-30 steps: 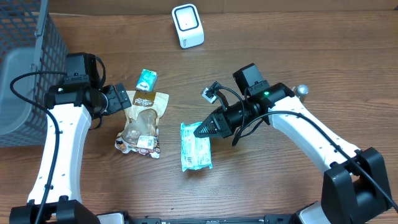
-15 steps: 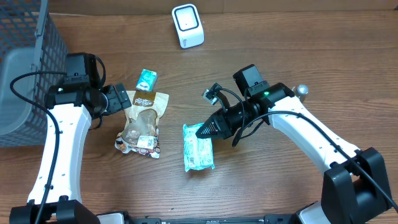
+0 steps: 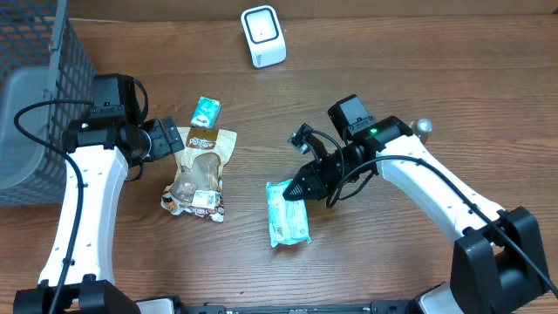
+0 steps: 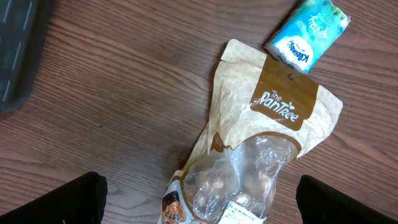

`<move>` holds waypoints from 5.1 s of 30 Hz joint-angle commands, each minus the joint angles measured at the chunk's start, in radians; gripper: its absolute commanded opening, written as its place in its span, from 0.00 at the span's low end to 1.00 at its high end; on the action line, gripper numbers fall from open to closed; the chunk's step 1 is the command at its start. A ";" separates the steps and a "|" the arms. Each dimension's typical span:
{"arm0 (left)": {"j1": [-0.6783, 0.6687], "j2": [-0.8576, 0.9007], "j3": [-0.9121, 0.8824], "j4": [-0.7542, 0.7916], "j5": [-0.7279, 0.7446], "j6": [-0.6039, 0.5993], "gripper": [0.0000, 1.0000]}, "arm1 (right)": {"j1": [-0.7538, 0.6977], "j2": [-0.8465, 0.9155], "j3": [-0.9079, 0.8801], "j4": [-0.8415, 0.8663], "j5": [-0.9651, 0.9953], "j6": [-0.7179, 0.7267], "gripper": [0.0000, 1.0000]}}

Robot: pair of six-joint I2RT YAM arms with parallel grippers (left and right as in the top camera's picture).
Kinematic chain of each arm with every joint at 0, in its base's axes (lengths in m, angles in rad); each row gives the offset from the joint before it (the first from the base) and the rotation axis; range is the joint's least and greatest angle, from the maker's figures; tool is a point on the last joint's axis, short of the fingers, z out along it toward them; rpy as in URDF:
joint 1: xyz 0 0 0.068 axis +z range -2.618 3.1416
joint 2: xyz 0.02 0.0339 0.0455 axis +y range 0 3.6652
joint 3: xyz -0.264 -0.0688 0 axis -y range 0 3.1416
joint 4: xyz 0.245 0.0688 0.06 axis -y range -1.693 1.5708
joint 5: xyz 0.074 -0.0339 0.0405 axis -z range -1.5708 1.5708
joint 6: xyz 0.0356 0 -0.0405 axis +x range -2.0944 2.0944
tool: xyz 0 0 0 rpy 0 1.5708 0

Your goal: Scan the item barcode

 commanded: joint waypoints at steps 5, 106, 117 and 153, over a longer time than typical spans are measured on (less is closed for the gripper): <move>0.000 0.009 0.007 0.002 -0.013 0.004 0.99 | -0.006 -0.031 0.003 -0.001 0.176 -0.010 0.04; 0.000 0.009 0.007 0.002 -0.013 0.004 0.99 | 0.097 0.855 0.921 0.873 1.047 -0.237 0.08; 0.000 0.009 0.007 0.002 -0.013 0.004 1.00 | 0.091 0.848 0.921 0.962 1.138 -0.249 0.04; 0.000 0.009 0.007 0.002 -0.013 0.004 0.99 | 0.090 0.846 0.921 0.897 1.013 -0.331 0.04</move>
